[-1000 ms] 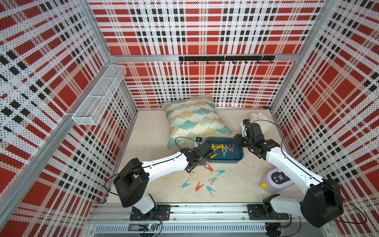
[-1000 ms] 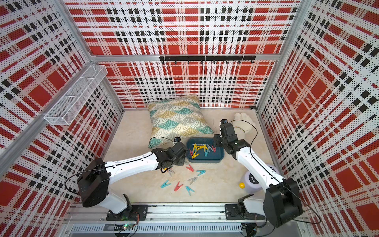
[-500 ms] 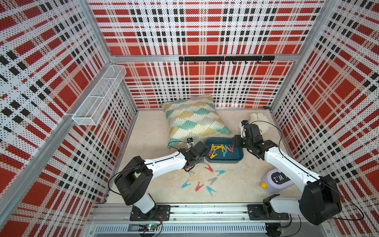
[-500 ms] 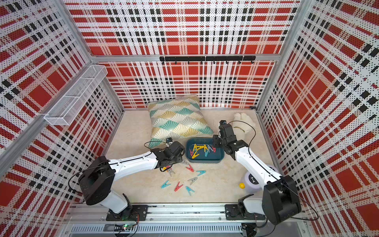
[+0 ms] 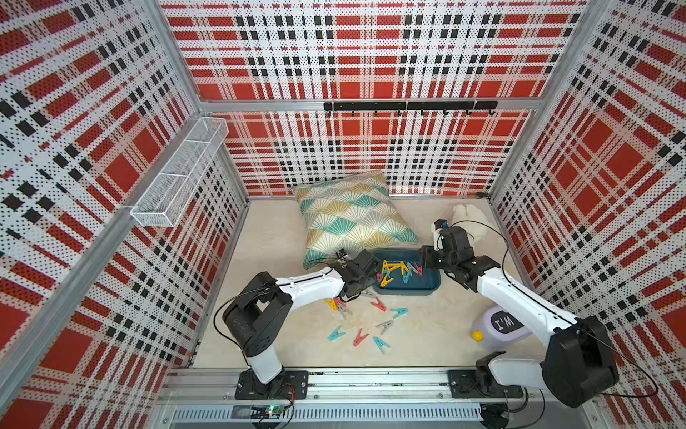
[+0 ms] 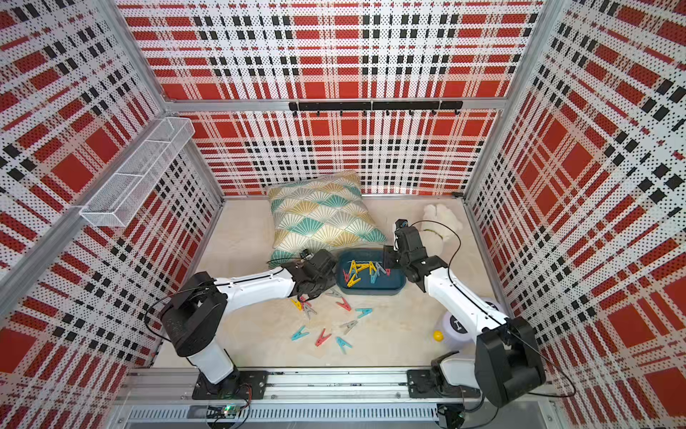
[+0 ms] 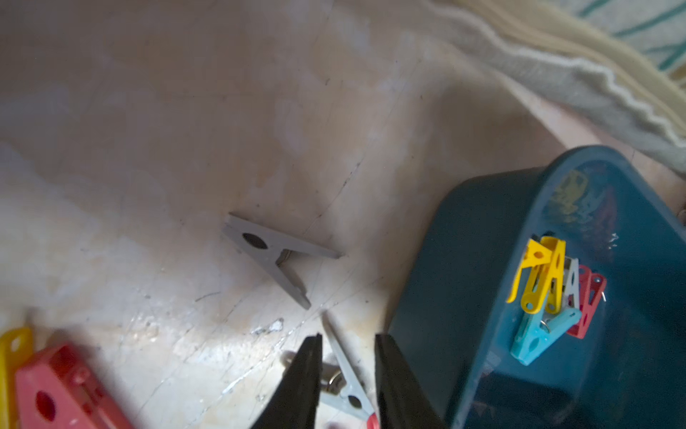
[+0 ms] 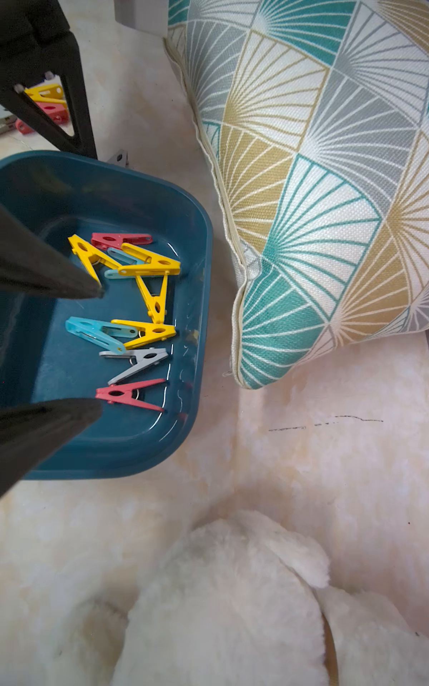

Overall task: Put the clothespins into the storage box
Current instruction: Pick up the clothespin from the center of the board.

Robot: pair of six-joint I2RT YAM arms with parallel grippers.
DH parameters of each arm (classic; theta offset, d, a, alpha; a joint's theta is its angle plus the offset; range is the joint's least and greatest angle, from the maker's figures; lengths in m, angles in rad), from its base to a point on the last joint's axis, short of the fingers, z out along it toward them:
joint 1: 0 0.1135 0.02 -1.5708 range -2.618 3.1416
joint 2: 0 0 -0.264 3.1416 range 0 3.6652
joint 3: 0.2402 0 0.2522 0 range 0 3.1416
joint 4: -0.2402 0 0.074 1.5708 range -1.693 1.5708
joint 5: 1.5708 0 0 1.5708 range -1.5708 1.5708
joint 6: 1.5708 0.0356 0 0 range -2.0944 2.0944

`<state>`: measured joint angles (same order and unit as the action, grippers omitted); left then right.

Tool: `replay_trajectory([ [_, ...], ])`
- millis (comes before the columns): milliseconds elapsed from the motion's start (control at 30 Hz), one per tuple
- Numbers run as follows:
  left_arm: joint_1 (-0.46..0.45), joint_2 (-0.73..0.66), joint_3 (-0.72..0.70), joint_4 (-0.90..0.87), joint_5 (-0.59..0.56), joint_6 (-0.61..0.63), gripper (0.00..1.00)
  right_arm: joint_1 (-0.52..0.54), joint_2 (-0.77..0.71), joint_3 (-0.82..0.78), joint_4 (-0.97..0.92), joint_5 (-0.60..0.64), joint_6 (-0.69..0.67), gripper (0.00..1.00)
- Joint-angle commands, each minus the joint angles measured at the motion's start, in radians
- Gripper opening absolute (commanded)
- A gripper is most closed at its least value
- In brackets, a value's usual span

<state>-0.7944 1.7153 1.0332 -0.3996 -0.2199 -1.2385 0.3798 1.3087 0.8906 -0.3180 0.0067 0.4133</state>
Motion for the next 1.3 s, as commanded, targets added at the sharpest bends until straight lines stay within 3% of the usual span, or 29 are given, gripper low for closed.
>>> replay_trajectory([
  [0, 0.005, -0.032, 0.010, -0.048, -0.027, -0.032, 0.32, 0.007, -0.030, -0.010, 0.036, -0.015, 0.011, 0.51],
  [833, 0.086, 0.084, -0.014, -0.032, 0.005, 0.052, 0.31, 0.008, -0.020, -0.010, 0.045, -0.021, 0.005, 0.51],
  [1267, 0.062, 0.150, 0.034, -0.046, 0.019, 0.102, 0.25, 0.007, -0.011, -0.007, 0.046, -0.017, -0.002, 0.51],
])
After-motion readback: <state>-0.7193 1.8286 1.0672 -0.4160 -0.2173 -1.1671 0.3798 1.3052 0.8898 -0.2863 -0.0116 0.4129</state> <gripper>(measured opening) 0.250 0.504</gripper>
